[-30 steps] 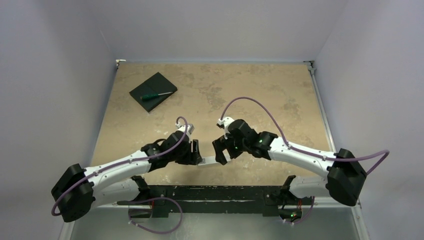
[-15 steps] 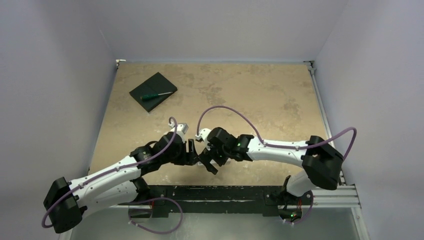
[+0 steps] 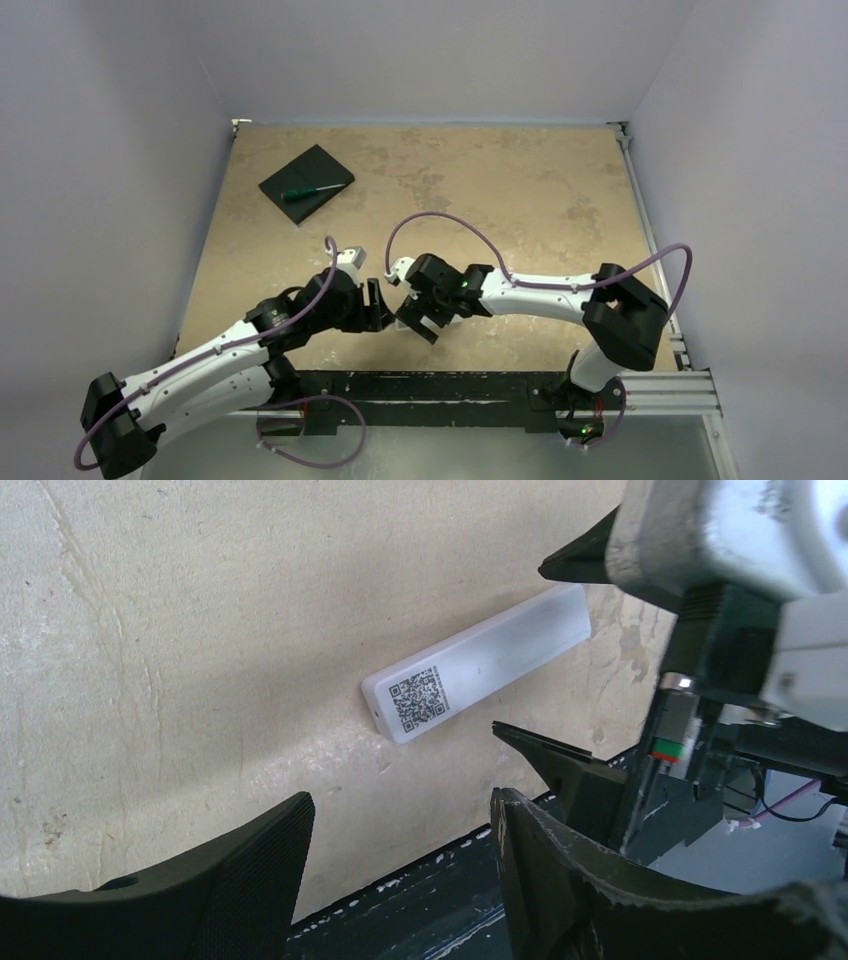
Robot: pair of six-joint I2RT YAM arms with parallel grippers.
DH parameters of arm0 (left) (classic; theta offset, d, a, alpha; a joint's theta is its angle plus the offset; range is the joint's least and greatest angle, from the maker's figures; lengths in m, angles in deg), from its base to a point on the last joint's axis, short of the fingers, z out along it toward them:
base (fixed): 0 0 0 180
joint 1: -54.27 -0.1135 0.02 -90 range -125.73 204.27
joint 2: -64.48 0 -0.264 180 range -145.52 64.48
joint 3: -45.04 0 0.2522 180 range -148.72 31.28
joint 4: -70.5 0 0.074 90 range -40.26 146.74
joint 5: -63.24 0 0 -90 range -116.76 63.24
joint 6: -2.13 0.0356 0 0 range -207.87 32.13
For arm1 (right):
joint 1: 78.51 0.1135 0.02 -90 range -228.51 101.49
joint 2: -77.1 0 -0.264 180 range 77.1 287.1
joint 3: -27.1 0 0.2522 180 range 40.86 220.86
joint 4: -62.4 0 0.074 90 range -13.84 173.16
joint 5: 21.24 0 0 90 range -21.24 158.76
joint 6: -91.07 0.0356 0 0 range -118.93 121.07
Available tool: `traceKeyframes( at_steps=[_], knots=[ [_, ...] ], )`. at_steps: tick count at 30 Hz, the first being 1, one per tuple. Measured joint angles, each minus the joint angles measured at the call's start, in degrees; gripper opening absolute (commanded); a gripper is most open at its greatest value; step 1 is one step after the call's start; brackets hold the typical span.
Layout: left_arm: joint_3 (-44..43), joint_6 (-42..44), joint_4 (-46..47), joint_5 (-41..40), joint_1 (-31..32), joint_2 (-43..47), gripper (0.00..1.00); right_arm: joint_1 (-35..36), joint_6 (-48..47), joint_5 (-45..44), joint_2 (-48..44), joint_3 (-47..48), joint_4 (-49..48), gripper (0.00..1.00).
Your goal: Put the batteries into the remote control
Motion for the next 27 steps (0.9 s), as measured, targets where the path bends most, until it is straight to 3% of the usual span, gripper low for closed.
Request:
traceKeyframes(
  at_steps=[10,15,24,27],
  knots=[
    [0.0,-1.8,-3.6,0.0,0.0,5.0,0.65,0.0,-4.0,-2.1,4.2,2.4,5.0,0.92],
    [-0.5,-2.4,-5.0,0.0,0.0,6.4,0.65,0.0,-5.1,-2.4,5.9,3.3,7.1,0.84],
    [-1.0,-2.6,-6.0,0.0,0.0,6.4,0.65,0.0,-5.8,-1.2,7.8,5.5,9.1,0.61],
    [-1.0,-2.6,-6.1,0.0,0.0,6.6,0.65,0.1,-5.6,-0.6,8.3,5.9,9.7,0.48]
  ],
)
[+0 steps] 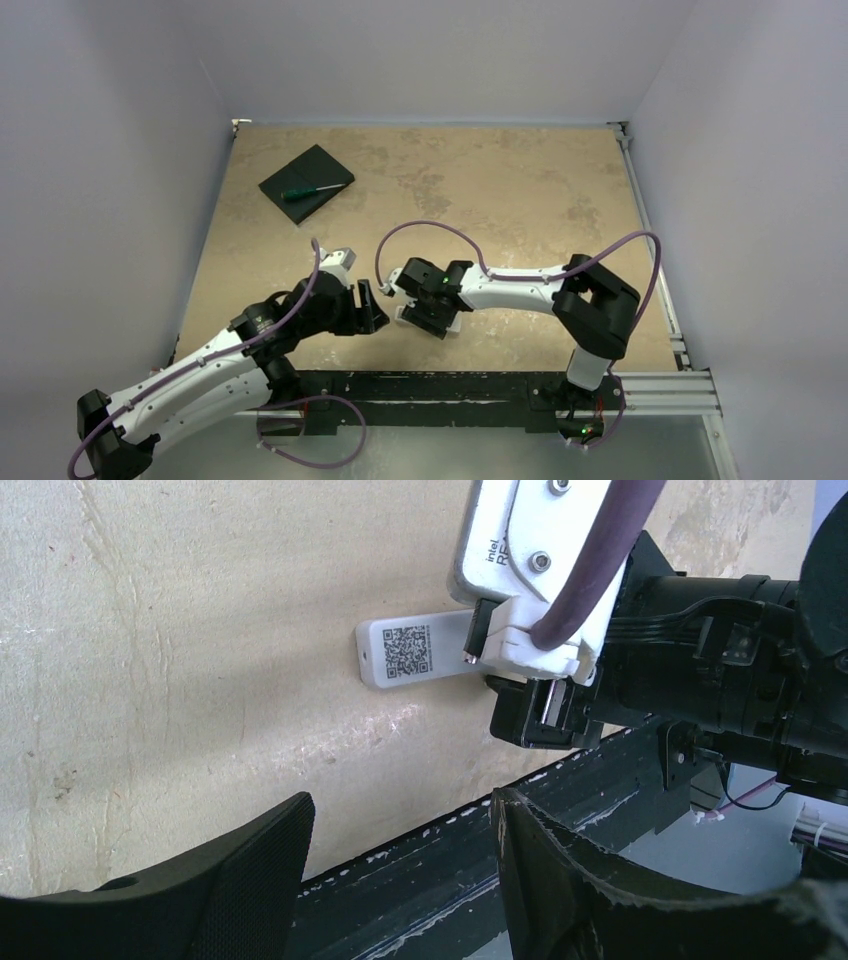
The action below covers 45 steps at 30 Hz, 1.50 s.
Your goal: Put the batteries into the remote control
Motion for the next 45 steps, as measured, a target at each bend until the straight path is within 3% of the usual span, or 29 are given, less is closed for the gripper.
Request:
traceKeyframes(
  at_steps=[7,15,27,45],
  knots=[
    [0.0,0.0,-0.2,0.0,0.0,0.3,0.65,0.1,2.1,0.3,0.4,0.5,1.1,0.33],
    [0.0,-0.1,-0.2,0.0,0.0,0.7,0.65,0.1,6.1,0.2,0.3,0.7,1.6,0.22],
    [0.9,-2.2,1.9,1.7,0.0,2.1,0.65,-0.3,12.1,3.5,-7.3,-1.3,1.5,0.2],
    [9.9,-7.6,18.0,9.9,0.0,4.9,0.81,-3.0,21.3,18.4,-22.3,-11.8,-9.8,0.2]
  ],
)
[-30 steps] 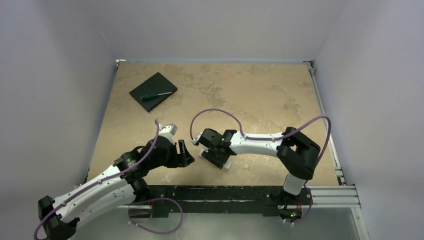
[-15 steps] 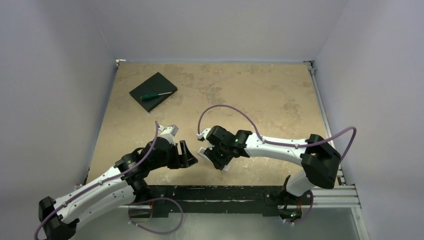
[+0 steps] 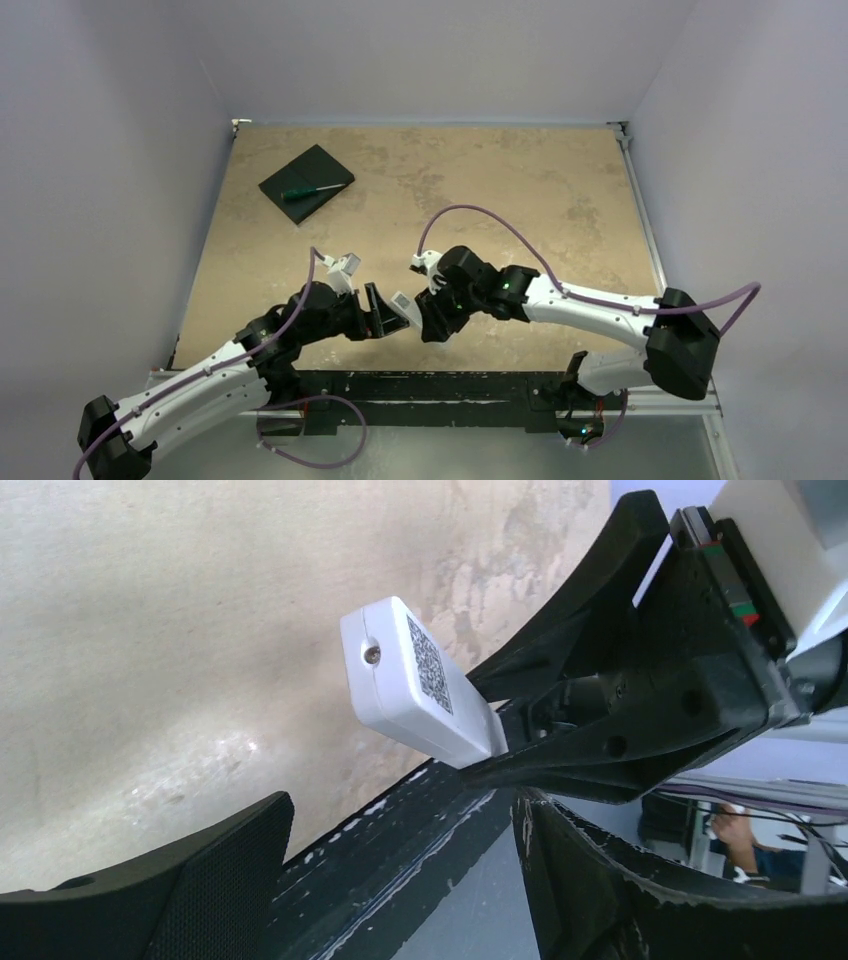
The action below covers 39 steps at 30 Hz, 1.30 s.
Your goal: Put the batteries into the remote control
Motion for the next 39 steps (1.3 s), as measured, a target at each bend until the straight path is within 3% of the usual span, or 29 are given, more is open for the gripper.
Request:
traceKeyframes(
  at_steps=[11,22,39],
  knots=[
    [4.7,-3.3,15.3,4.2,0.0,0.5,0.82,-6.7,5.1,13.9,-6.6,-6.1,-8.7,0.18],
    [4.8,-4.5,23.0,5.4,0.0,0.7,0.8,-7.1,12.8,26.8,-7.9,-12.9,-24.0,0.19],
    [7.7,-6.5,32.9,7.6,0.0,0.6,0.71,-7.8,26.4,31.5,-10.7,-20.3,-43.9,0.21]
  ],
)
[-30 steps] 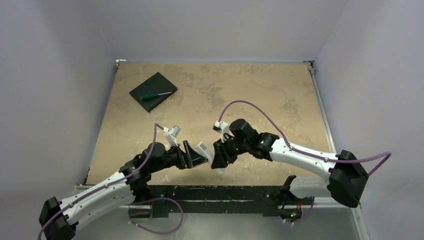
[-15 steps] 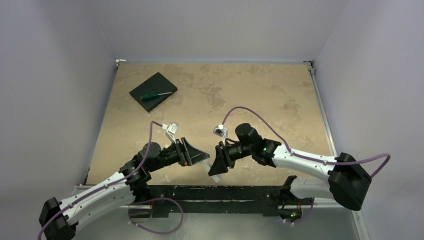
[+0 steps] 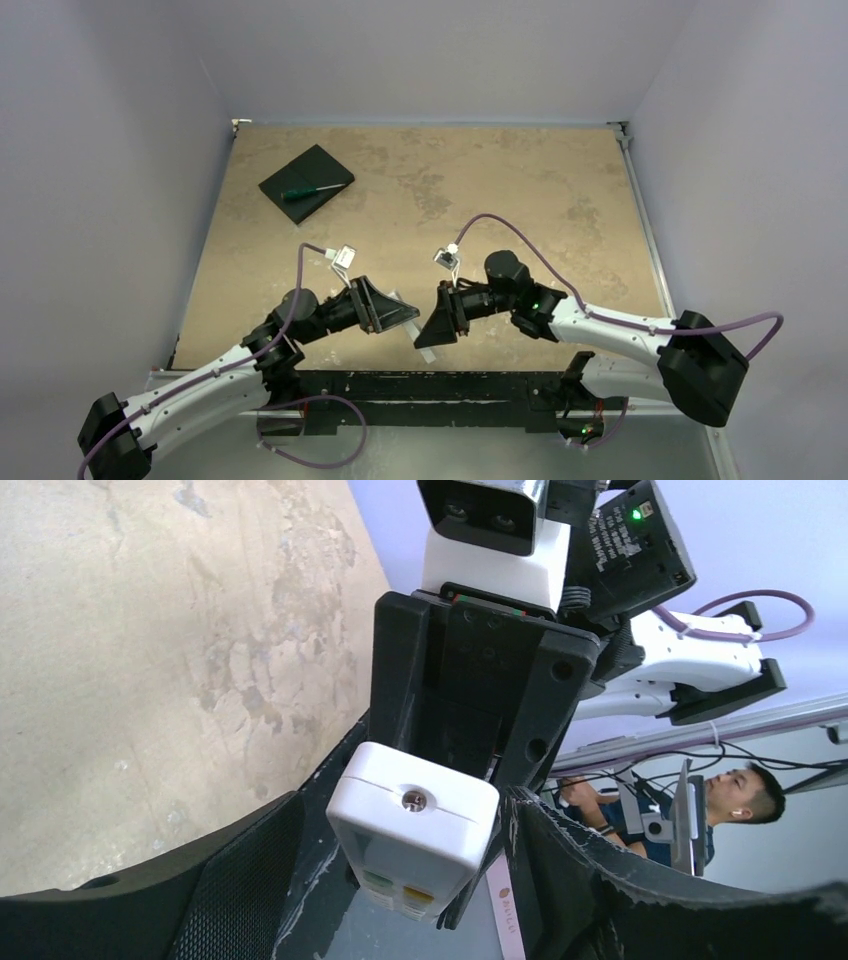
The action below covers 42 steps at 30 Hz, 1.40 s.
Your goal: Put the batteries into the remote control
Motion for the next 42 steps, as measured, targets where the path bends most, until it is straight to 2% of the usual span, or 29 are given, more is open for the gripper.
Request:
traceKeyframes(
  at_steps=[15,20,28,31,32,37,42],
  knots=[
    [0.9,-1.0,4.2,1.6,0.0,2.7,0.62,-0.5,7.5,2.5,-0.2,-4.0,-11.8,0.24],
    [0.9,-1.0,5.0,1.6,0.0,3.5,0.55,-0.7,8.3,2.6,-0.2,-4.0,-13.2,0.26],
    [1.4,-0.9,4.9,1.6,0.0,3.5,0.28,-0.8,9.2,3.4,-0.2,-4.4,-14.8,0.42],
    [1.5,-0.9,4.7,1.4,0.0,3.5,0.04,-0.9,9.2,3.5,-0.2,-4.5,-14.7,0.52],
    [1.5,-0.9,4.6,1.3,0.0,3.5,0.0,-1.0,9.2,3.4,-0.2,-4.5,-14.5,0.55],
    [1.5,-0.9,1.6,-0.3,0.0,3.8,0.0,-1.1,6.7,2.6,-1.5,-4.5,-11.0,0.69],
    [1.4,-0.9,-3.5,-3.1,0.0,3.7,0.0,-1.1,1.6,0.1,-3.4,-3.1,-2.4,0.74]
  ],
)
